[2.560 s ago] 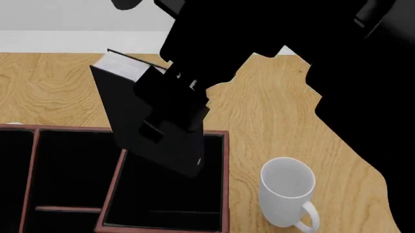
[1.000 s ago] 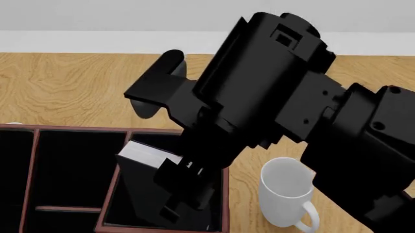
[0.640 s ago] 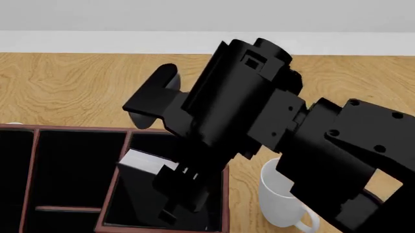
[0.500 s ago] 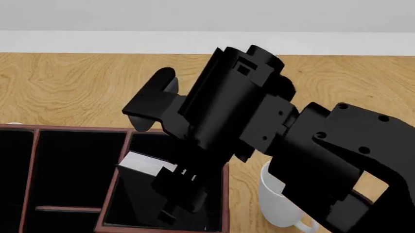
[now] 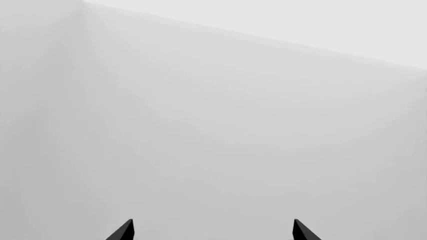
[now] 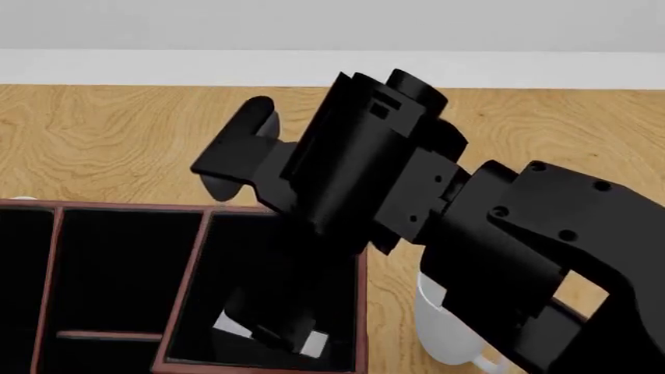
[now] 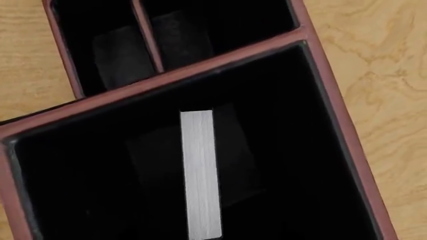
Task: Pick up the book and place it in the right compartment of the caddy.
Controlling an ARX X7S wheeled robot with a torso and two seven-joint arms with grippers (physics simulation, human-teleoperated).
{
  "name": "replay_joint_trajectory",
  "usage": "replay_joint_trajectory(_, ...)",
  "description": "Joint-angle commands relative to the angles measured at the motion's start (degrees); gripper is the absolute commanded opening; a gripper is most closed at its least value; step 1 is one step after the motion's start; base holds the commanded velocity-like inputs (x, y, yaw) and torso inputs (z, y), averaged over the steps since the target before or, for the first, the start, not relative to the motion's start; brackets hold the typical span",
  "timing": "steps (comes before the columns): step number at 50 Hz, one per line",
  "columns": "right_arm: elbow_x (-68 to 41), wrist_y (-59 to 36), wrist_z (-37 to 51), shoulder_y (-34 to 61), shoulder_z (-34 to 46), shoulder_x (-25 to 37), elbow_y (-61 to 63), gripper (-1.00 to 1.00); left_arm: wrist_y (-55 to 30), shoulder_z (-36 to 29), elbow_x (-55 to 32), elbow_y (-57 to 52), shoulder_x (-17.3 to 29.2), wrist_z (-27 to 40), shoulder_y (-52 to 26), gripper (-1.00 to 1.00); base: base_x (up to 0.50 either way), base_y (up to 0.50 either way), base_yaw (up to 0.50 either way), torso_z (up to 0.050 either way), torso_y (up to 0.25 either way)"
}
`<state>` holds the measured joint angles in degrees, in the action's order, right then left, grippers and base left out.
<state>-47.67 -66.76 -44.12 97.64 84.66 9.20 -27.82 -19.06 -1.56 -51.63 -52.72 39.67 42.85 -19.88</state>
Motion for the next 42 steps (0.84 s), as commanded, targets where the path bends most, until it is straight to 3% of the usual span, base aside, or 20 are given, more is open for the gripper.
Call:
replay_joint_trajectory(1, -0.64, -1.00, 0.80, 1.30, -0.85, 0.82, 1.82, 1.00, -0.53, 0.17, -1.18, -1.01, 0.72, 1.05, -0.96, 1.00, 0.00, 0.00, 0.00, 0.000, 0.000)
replay_joint_trajectory(29, -7.65, -11.13, 9.09, 9.50, -10.07, 7.27, 13.91, 1.00, -1.15, 1.09, -5.19, -4.83, 3.43, 4.77, -3.73, 1.00, 0.00, 0.00, 0.00, 0.000, 0.000)
replay_joint_trajectory(42, -11.84, -14.16, 14.93, 7.95, -15.14, 10.74, 18.72, 1.00, -0.89, 0.04, -5.07, -4.83, 3.54, 5.15, -4.47, 1.00, 0.00, 0.00, 0.00, 0.000, 0.000)
